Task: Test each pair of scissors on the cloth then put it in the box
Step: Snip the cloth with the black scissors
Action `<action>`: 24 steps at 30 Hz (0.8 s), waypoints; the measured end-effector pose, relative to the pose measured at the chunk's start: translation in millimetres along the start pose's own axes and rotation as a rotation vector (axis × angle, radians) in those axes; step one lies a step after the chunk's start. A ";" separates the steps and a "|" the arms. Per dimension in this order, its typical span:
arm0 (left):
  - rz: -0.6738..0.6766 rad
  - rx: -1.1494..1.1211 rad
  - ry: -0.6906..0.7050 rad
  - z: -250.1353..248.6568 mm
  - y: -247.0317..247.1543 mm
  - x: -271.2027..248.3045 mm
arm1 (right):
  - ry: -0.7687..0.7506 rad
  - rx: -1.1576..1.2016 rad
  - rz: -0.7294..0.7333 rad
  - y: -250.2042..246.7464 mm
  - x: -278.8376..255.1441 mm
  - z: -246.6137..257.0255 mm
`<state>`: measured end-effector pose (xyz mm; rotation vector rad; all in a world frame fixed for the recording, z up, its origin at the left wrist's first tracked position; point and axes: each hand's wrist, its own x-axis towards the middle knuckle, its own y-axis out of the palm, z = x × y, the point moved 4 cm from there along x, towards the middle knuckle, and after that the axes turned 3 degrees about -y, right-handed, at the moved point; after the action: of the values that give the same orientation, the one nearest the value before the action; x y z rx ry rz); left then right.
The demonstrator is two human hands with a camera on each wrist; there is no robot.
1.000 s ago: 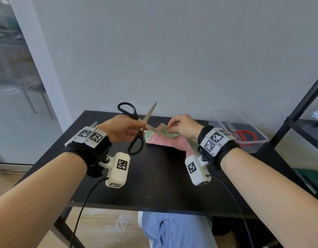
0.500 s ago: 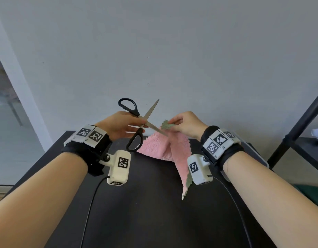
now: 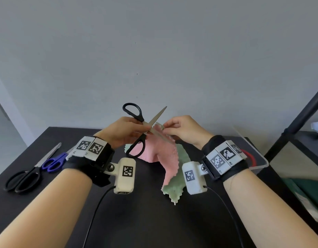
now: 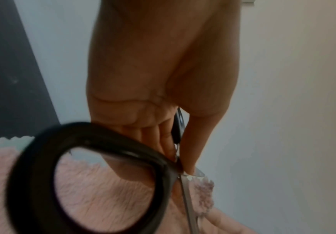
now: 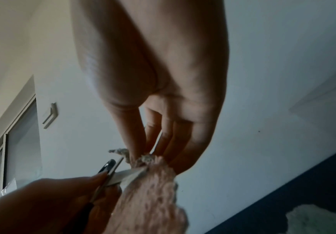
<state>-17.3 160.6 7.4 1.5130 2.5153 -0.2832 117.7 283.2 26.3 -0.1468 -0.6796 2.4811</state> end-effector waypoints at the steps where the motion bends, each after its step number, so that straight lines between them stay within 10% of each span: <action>1: -0.002 -0.003 -0.003 3.7 1.1 0.2 | -0.004 0.023 0.003 1.7 -3.4 0.3; 24: -0.173 0.059 0.155 0.6 -4.2 5.5 | -0.082 0.069 -0.149 15.0 5.4 0.9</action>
<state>-23.5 163.2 5.7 1.3891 2.7899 -0.2779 105.6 275.0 19.8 0.0309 -0.6140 2.3744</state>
